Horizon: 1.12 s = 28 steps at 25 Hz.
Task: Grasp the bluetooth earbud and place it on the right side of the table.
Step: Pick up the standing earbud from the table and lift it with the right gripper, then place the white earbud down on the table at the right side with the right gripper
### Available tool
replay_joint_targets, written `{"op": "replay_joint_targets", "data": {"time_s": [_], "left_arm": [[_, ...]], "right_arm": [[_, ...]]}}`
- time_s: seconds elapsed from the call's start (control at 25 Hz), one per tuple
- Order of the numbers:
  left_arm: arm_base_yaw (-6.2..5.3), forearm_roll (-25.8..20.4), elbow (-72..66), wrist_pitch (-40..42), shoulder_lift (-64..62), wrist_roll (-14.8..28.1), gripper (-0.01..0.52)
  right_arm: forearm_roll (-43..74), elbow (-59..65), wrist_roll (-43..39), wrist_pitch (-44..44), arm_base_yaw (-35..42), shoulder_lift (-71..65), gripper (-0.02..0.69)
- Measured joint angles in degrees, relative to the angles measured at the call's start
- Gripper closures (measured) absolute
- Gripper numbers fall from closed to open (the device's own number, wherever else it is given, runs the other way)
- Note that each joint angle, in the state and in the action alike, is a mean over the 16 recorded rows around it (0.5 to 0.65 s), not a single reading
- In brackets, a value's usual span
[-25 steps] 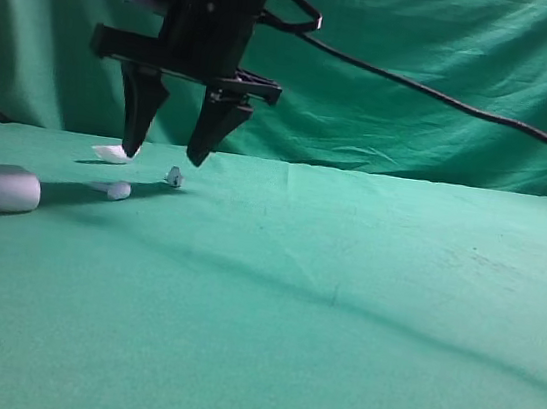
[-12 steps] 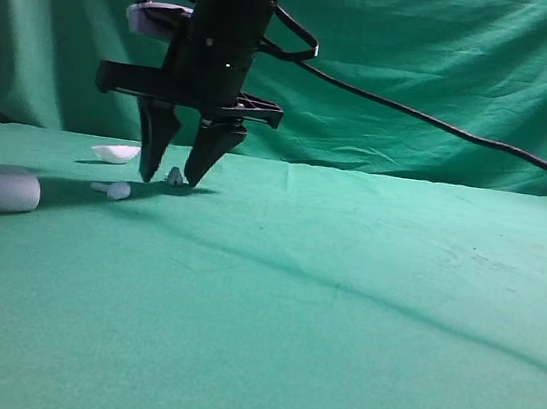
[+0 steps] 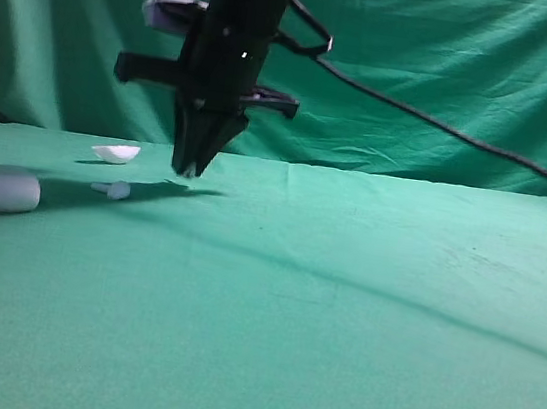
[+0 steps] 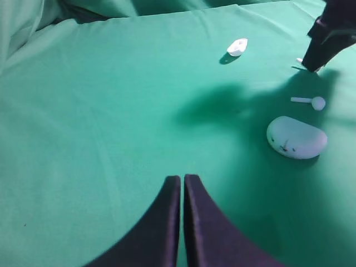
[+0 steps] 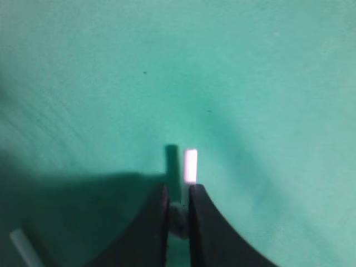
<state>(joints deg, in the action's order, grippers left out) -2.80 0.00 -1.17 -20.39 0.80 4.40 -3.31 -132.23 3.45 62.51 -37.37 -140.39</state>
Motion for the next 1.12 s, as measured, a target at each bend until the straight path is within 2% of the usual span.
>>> {"op": "replay_joint_targets", "data": {"time_s": [0.32,0.52,0.8,1.12], "left_arm": [[0.00,0.00,0.00,0.00,0.00,0.00,0.514],[0.00,0.00,0.00,0.00,0.00,0.00,0.514],[0.00,0.00,0.00,0.00,0.00,0.00,0.514],[0.00,0.00,0.00,0.00,0.00,0.00,0.514]], "right_arm": [[2.34,1.16,-1.46,5.79,2.27,11.70,0.584],[4.36,8.05,-2.36,8.12,4.45,23.26,0.584],[6.17,31.45,-3.84,3.51,10.29,41.82,0.584],[7.20,65.04,-5.57,-12.69,18.93,55.58,0.584]]}}
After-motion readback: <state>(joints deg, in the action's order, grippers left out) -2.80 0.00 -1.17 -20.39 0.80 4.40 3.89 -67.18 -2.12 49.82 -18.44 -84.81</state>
